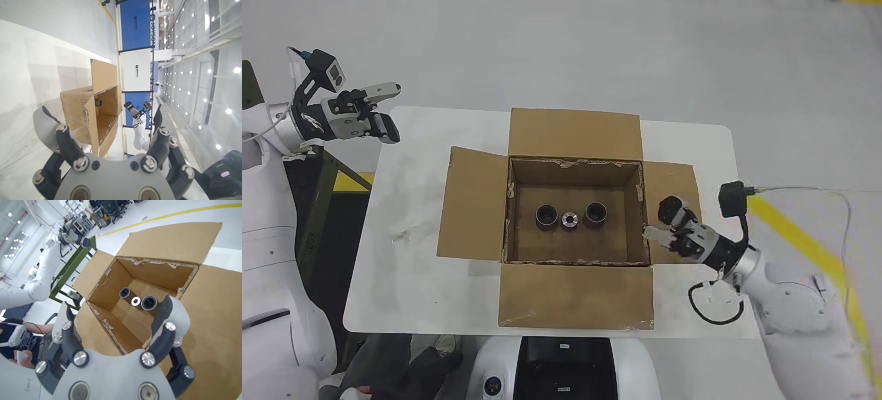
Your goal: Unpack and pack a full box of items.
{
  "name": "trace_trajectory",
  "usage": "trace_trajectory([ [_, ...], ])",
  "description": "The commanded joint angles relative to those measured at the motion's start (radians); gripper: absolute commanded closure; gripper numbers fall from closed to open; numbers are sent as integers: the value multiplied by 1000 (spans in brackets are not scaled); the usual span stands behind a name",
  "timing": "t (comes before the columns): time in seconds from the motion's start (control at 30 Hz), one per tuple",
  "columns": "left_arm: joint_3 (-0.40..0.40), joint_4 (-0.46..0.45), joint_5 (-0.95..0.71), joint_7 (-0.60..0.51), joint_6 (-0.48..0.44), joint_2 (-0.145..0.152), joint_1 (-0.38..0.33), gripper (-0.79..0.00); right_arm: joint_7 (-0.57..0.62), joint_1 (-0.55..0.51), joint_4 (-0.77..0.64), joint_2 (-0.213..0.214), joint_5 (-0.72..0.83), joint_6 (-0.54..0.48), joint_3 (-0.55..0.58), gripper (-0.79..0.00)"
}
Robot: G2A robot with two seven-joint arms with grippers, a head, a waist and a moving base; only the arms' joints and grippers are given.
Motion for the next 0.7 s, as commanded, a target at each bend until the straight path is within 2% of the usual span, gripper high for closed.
trace_trajectory([
  [0.0,0,0,0,0,0,0,0,-785,5,-15,17,5,50,-26,35,-785],
  [0.27,0,0,0,0,0,0,0,-785,9,-81,79,19,163,-58,143,-785],
  [0.4,0,0,0,0,0,0,0,-785,23,-87,118,24,217,-70,159,-785],
  [0.67,0,0,0,0,0,0,0,-785,23,-87,118,24,217,-70,159,-785],
])
